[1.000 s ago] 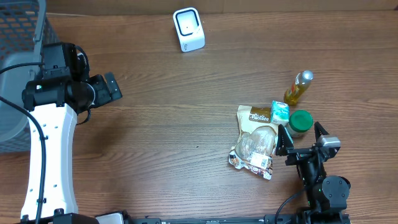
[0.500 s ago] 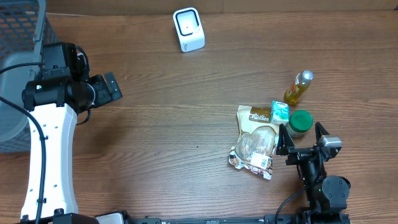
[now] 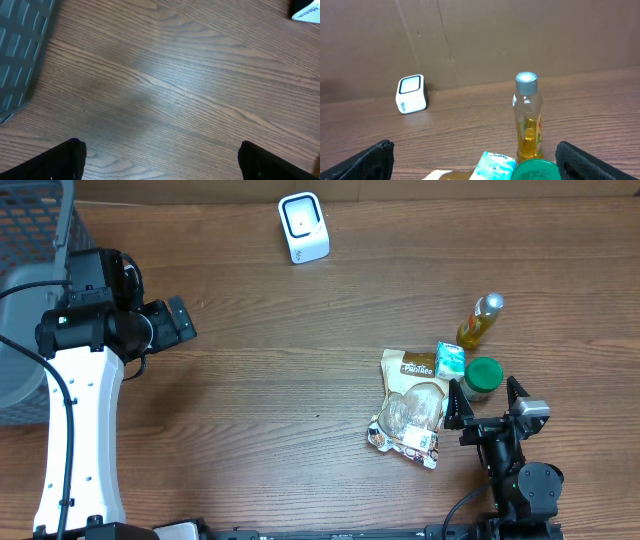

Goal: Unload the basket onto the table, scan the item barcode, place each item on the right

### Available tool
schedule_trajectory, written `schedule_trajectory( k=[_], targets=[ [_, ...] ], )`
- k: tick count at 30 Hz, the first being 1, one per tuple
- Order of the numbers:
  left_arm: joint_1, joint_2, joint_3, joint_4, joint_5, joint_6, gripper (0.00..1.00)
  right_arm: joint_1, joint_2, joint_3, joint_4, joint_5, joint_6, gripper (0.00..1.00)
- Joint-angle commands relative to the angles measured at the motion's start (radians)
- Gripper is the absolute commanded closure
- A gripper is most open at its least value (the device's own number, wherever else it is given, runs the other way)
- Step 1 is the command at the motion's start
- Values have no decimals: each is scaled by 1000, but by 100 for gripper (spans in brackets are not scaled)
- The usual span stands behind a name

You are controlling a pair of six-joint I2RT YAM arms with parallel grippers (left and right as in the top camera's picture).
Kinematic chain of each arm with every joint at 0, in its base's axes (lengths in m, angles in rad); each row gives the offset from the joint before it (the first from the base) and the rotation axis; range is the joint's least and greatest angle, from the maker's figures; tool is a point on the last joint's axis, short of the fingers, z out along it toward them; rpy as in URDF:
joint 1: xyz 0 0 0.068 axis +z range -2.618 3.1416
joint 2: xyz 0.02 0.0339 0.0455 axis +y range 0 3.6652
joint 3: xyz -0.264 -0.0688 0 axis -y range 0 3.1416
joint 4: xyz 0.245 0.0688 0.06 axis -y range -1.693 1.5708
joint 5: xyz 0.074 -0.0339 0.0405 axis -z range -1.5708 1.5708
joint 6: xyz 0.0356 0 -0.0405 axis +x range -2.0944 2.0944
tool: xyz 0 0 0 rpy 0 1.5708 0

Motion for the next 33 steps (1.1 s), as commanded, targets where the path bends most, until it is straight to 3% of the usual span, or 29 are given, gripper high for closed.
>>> schedule_trajectory(
  k=[1,10,24,33],
  targets=[
    [3,-8,14,2,1,-7,0,-2,-9,-11,2,9,3,0],
    [3,-113,14,1,0,-7,0,-2,-9,-11,2,9,3,0],
    [3,-674,14,0,0,-7,0,-2,-9,-11,2,9,3,0],
    [3,-755,14,-23,1,-7,0,-2,-9,-11,2,9,3,0]
  ],
)
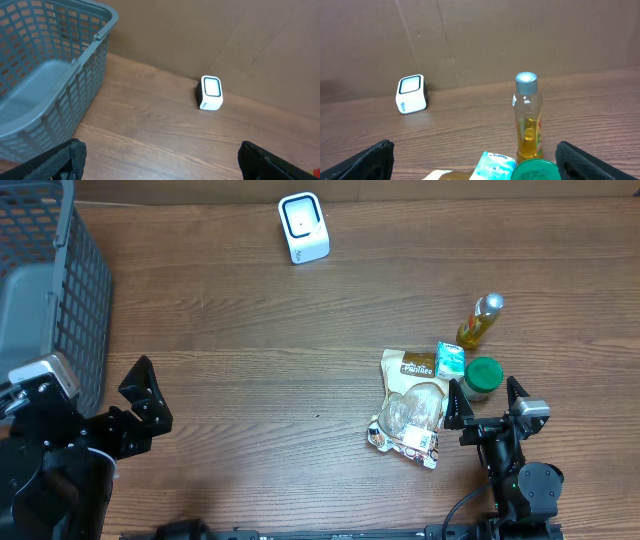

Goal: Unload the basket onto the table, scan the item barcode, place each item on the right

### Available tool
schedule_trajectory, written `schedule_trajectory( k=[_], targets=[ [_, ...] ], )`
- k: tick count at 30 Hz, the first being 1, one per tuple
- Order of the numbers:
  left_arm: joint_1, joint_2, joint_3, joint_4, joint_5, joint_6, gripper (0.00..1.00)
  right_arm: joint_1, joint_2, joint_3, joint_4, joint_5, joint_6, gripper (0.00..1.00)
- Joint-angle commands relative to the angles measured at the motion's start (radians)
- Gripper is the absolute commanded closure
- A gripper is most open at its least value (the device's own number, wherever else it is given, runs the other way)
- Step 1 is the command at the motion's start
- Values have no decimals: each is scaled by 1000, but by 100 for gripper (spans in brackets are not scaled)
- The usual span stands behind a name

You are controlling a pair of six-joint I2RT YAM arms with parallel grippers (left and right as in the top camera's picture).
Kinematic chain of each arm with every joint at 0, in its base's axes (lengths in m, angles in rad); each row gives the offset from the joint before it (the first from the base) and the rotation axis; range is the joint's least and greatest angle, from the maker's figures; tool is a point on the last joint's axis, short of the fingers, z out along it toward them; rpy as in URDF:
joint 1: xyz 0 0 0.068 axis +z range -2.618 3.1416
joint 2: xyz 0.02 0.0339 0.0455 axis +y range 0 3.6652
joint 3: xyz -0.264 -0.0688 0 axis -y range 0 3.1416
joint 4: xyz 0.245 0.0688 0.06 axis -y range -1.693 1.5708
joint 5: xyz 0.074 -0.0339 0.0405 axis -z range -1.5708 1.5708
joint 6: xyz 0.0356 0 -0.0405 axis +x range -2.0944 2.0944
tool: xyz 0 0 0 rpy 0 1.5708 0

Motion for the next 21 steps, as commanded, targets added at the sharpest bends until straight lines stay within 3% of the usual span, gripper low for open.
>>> schedule_trajectory(
  k=[1,8,21],
  targets=[
    [4,-2,1,-14,1,-7,0,-2,-9,-11,2,9,3,0],
    [3,-54,-101,-15,0,-6,1,-2,-9,-11,2,9,3,0],
    [3,-272,-488,-16,0,-6,0,-2,-9,-11,2,9,3,0]
  ],
)
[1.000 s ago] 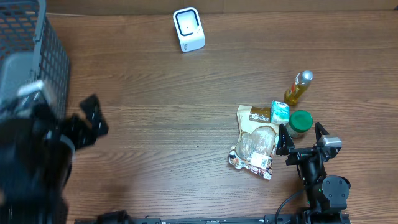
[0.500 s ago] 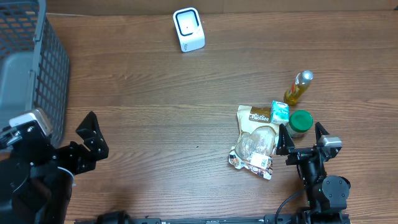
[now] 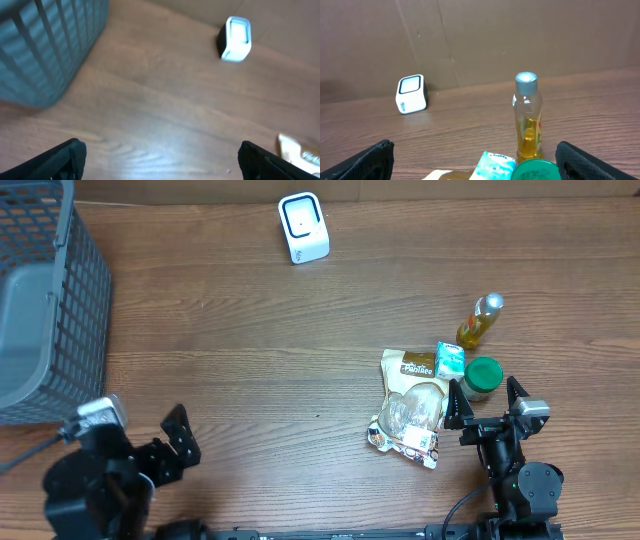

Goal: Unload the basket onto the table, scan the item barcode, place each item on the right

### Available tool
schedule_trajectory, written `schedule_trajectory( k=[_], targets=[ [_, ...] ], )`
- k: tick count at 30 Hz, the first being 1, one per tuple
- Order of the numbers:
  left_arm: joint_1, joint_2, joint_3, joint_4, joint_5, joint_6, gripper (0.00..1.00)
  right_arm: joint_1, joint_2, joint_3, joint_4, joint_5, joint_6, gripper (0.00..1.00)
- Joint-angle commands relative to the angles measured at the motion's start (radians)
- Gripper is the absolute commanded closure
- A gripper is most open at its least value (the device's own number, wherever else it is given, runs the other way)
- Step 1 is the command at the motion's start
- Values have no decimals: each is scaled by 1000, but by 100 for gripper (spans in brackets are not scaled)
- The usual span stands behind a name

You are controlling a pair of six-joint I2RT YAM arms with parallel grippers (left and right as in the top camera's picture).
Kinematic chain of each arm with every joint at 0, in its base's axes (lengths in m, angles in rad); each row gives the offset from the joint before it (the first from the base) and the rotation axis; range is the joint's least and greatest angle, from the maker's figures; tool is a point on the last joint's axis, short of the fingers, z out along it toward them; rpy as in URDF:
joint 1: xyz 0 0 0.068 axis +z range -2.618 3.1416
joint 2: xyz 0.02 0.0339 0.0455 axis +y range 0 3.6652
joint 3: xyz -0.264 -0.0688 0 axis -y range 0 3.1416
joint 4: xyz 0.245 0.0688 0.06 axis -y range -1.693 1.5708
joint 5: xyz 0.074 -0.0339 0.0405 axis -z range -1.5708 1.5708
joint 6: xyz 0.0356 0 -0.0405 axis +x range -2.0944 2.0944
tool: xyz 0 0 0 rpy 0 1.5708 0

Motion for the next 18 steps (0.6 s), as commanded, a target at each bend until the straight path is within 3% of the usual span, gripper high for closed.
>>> schedule_trajectory(
  k=[1,11,18],
  targets=[
    [3,-51,-88,4,0,-7,0,-2,-9,-11,3,9,3,0],
    [-14,-182,-318,17,-5,-19,0,-2,-9,-11,3,9,3,0],
    [-49,-294,-413,277,-14,-29,0,-2,-9,-11,3,9,3,0]
  ],
)
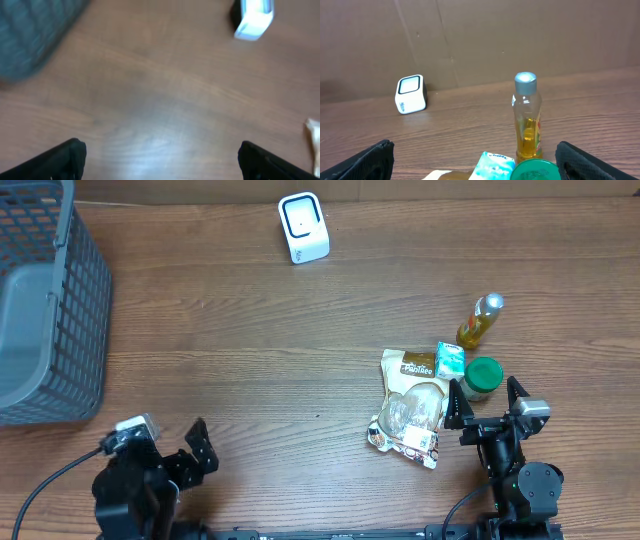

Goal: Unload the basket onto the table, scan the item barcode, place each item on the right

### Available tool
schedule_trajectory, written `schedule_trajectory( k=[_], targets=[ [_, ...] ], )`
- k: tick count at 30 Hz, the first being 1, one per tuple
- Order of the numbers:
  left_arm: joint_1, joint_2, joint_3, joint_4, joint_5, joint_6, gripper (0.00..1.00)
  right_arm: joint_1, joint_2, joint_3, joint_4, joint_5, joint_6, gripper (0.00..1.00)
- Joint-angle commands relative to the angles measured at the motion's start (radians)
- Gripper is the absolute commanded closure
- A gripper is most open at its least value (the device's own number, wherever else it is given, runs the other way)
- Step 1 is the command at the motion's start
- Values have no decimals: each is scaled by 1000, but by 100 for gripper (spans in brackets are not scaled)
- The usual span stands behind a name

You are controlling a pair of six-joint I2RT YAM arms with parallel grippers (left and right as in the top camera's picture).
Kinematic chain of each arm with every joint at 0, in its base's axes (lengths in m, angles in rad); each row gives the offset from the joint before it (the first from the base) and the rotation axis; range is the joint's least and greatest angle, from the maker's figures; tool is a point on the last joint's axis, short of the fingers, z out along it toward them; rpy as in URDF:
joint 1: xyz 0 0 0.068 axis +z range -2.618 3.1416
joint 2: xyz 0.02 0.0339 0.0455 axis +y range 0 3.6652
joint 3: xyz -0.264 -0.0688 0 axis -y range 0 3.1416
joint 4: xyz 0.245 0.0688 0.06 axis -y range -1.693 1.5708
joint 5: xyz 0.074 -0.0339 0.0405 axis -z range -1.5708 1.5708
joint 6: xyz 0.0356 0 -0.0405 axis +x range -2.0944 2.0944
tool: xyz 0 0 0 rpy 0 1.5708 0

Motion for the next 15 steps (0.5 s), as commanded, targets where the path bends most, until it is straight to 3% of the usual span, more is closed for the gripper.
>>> schedule_trajectory(
  k=[1,9,15],
  targets=[
    [-22,-60,-27,126,-11,5,0,-2,-9,-11,2,5,3,0],
    [-58,-169,-113,703,-11,17,0,-2,-9,-11,2,5,3,0],
    [-66,-232,-223,1013,-11,20,0,-2,-9,-11,2,5,3,0]
  ],
)
